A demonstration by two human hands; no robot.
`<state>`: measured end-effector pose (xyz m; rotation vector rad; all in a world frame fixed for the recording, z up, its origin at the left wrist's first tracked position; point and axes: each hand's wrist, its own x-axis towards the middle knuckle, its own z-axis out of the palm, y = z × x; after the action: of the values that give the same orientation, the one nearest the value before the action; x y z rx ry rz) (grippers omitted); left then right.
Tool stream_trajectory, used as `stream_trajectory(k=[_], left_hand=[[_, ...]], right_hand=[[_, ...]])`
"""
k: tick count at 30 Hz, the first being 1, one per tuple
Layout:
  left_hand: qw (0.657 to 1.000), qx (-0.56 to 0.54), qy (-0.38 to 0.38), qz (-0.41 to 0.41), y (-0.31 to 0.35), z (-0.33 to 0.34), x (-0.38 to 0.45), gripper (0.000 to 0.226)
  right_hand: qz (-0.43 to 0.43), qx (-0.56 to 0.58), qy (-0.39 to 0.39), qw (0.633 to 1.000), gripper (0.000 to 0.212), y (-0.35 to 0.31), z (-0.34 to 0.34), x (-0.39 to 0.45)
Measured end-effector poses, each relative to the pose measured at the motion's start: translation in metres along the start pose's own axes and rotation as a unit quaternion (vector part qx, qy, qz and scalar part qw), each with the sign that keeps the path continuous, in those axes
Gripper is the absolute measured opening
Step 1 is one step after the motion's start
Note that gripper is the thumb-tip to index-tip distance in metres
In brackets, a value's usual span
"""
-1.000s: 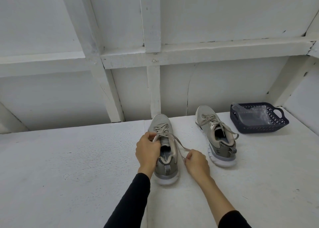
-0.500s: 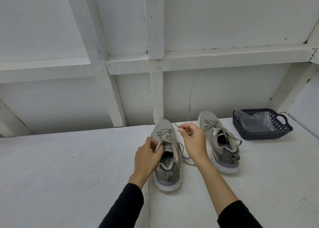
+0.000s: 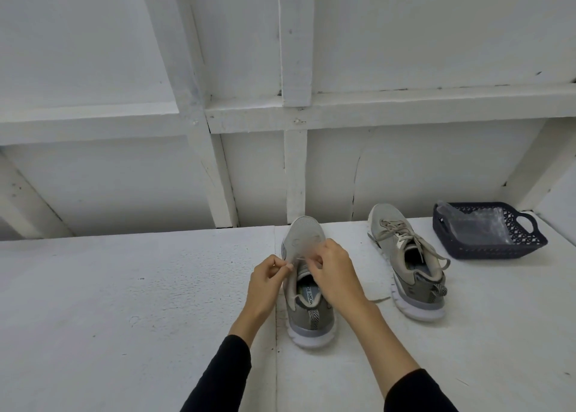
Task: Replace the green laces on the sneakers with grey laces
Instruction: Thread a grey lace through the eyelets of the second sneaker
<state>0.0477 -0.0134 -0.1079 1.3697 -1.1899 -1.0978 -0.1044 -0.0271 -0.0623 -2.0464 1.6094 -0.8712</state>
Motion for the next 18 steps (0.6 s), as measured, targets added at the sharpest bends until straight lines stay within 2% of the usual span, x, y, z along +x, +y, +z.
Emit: stream_trajectory(k=[18], left_hand=[[0.997,-0.058,-0.054,-0.006,0.0065,-0.0044,-0.0017,0.019]], right_hand=[[-0.044,-0.07,-0.012,0.997,0.017,-0.0002,0.0094,0.001]])
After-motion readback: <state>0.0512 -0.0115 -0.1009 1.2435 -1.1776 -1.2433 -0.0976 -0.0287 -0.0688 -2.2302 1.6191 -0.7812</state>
